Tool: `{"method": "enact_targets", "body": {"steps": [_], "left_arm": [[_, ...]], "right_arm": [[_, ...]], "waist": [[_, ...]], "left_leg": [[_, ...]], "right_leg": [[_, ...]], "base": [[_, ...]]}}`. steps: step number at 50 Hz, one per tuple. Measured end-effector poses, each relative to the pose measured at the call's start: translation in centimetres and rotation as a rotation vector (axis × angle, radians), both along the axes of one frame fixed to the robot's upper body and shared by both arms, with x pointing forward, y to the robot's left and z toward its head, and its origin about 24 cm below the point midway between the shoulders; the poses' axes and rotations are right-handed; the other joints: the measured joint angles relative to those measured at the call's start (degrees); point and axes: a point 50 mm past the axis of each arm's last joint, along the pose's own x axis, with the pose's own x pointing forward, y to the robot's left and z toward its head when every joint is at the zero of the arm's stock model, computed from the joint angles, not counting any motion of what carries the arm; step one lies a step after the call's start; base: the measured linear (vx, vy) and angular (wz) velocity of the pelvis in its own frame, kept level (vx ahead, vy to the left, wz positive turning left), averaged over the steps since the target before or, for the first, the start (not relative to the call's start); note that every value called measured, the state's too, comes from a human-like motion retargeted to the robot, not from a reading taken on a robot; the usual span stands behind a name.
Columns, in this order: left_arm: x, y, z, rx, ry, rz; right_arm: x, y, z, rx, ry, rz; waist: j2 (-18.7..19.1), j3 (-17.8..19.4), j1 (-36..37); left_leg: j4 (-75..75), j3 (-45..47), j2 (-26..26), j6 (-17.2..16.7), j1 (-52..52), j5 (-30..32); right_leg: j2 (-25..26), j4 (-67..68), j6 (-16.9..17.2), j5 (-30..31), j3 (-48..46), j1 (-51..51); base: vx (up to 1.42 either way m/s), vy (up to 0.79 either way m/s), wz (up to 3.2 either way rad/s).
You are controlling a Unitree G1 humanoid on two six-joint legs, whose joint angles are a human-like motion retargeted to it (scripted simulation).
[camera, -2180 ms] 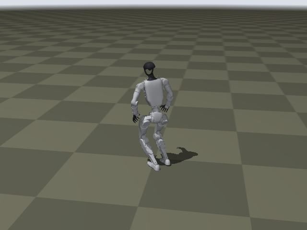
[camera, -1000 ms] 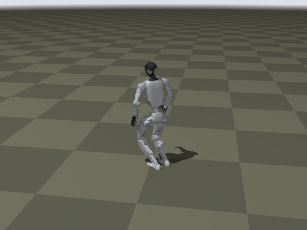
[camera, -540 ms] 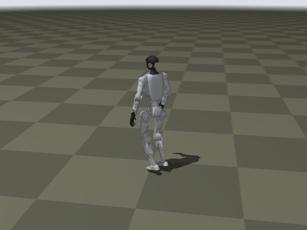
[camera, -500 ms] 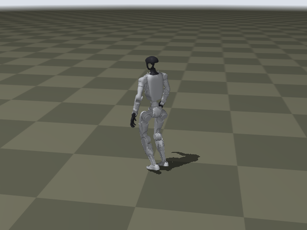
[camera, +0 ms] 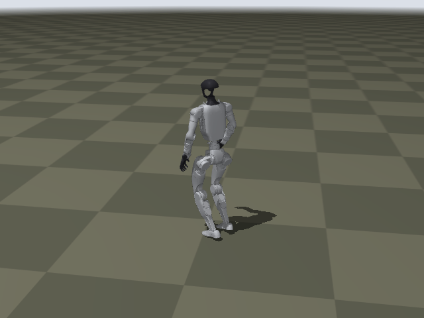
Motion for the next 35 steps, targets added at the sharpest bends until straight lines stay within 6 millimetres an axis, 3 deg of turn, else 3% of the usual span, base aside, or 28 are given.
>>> {"method": "enact_targets", "body": {"steps": [2,6,9,12,16,18,20,23,28,32,35], "left_arm": [[1.1,0.3,0.4,0.004,-0.039,0.027],[3.4,1.9,1.3,0.053,-0.099,0.109],[3.6,3.1,1.2,0.069,-0.078,0.205],[1.6,4.1,0.4,0.035,0.008,0.318],[-2.6,4.2,-0.9,-0.040,0.143,0.451],[-4.5,3.9,-1.4,-0.069,0.201,0.481],[-6.1,3.6,-1.8,-0.078,0.251,0.494],[-7.9,3.6,-2.1,-0.062,0.311,0.464],[-9.0,4.9,-2.0,0.026,0.375,0.354],[-8.1,5.8,-1.7,0.085,0.360,0.309],[-7.6,5.5,-1.7,0.075,0.337,0.329]], "right_arm": [[0.4,0.1,0.4,0.030,-0.030,-0.013],[2.1,0.4,1.5,0.071,-0.094,-0.040],[2.3,0.3,1.3,0.088,-0.088,-0.105],[-0.3,0.0,-0.6,0.106,0.030,-0.196],[-5.3,-0.8,-3.4,0.084,0.259,-0.248],[-7.4,-1.5,-4.2,0.070,0.357,-0.254],[-9.0,-2.0,-4.7,0.068,0.429,-0.263],[-9.9,-3.0,-4.8,0.089,0.478,-0.295],[-8.6,-2.6,-4.6,0.177,0.455,-0.321],[-7.7,-2.0,-4.5,0.189,0.433,-0.314],[-8.1,-1.9,-4.6,0.171,0.445,-0.313]], "waist": [[0.4,0.0,-0.1],[2.1,2.6,0.6],[2.4,4.5,1.1],[0.6,2.8,2.1],[-2.6,-1.1,1.8],[-3.7,-1.9,1.3],[-4.0,-2.0,0.9],[-4.1,-1.4,-0.2],[-3.0,2.4,-1.3],[-1.0,4.6,0.3],[-0.2,5.2,1.2]], "left_leg": [[6.4,0.1,1.7,1.5,-2.9,-4.6],[25.2,1.8,8.8,6.0,-10.9,-16.8],[30.2,4.2,12.5,8.7,-15.2,-19.3],[19.0,7.0,10.3,7.0,-14.9,-12.7],[-3.4,10.1,2.3,1.8,-10.7,4.5],[-11.4,10.3,-2.4,0.2,-8.6,11.9],[-12.0,10.0,-5.3,0.2,-8.9,14.0],[-8.0,9.8,-8.1,3.0,-9.5,8.5],[13.0,11.5,-5.9,11.3,-15.7,-12.0],[24.8,11.2,-0.5,12.2,-18.7,-20.6],[23.6,11.0,-0.3,12.2,-15.9,-21.7]], "right_leg": [[1.6,-0.8,-0.7,-3.2,0.3,-0.2],[5.7,2.0,-4.9,-16.3,-1.1,-0.8],[7.5,3.2,-5.5,-17.1,-0.7,-0.4],[6.3,-2.6,-2.6,-8.1,1.7,2.2],[-0.1,-2.7,3.2,10.3,2.9,2.4],[-3.1,3.0,5.0,14.6,3.8,1.0],[-5.3,10.9,5.3,14.7,3.6,-0.4],[-8.5,26.7,4.4,7.2,3.5,-3.4],[-7.8,46.2,2.0,-5.9,5.2,-10.5],[-3.2,47.1,-1.9,-10.6,5.9,-15.7],[-1.3,41.2,-3.5,-12.2,6.8,-15.8]], "base": [[-0.05,-0.12,-0.10],[0.01,-0.10,-0.27],[0.14,-0.05,-0.18],[0.29,-0.01,-0.07],[0.34,0.02,0.04],[0.29,0.04,-0.02],[0.24,0.06,-0.19],[0.19,0.07,-0.17],[0.11,0.07,-0.24],[0.08,-0.01,-0.55],[0.11,0.04,-0.28]]}}
